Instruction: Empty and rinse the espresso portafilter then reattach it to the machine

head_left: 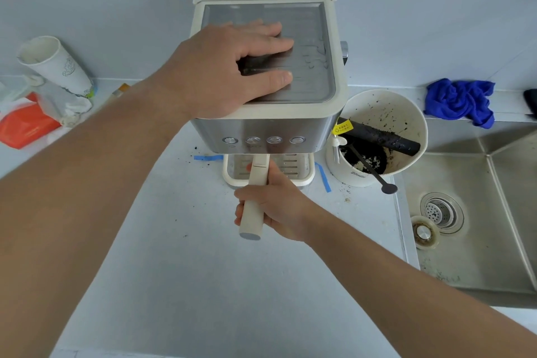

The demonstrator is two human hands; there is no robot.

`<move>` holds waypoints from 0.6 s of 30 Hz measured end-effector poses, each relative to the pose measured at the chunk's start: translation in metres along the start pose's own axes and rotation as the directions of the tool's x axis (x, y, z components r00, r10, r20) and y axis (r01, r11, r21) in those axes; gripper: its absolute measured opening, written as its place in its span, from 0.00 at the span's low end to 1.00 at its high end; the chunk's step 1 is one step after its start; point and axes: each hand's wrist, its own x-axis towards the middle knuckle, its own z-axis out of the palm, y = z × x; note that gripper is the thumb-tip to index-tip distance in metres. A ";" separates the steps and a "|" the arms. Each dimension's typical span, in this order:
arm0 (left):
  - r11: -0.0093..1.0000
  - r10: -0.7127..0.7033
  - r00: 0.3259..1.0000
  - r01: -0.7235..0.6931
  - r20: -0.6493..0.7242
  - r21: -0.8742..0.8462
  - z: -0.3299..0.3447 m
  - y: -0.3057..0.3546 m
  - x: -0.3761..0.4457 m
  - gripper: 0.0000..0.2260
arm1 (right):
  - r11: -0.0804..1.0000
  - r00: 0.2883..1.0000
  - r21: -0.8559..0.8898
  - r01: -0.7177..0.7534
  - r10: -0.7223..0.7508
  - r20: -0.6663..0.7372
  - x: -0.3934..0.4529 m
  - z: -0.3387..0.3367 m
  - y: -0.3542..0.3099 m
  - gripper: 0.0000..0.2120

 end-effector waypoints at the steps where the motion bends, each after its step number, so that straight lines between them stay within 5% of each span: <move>1: 1.000 0.000 1.000 0.000 -0.006 -0.004 -0.001 0.001 -0.001 0.26 | 1.000 1.000 0.018 -0.002 0.002 -0.006 -0.002 0.000 -0.001 0.22; 12: 0.997 0.044 0.999 -0.043 -0.016 0.057 0.005 0.006 -0.003 0.24 | 0.990 0.985 -0.122 0.074 -0.092 -0.145 -0.029 -0.016 -0.006 0.21; 18: 0.998 0.040 0.995 -0.044 -0.096 -0.043 0.000 0.014 -0.010 0.13 | 0.978 0.969 -0.189 0.088 -0.128 -0.210 -0.058 -0.029 -0.020 0.08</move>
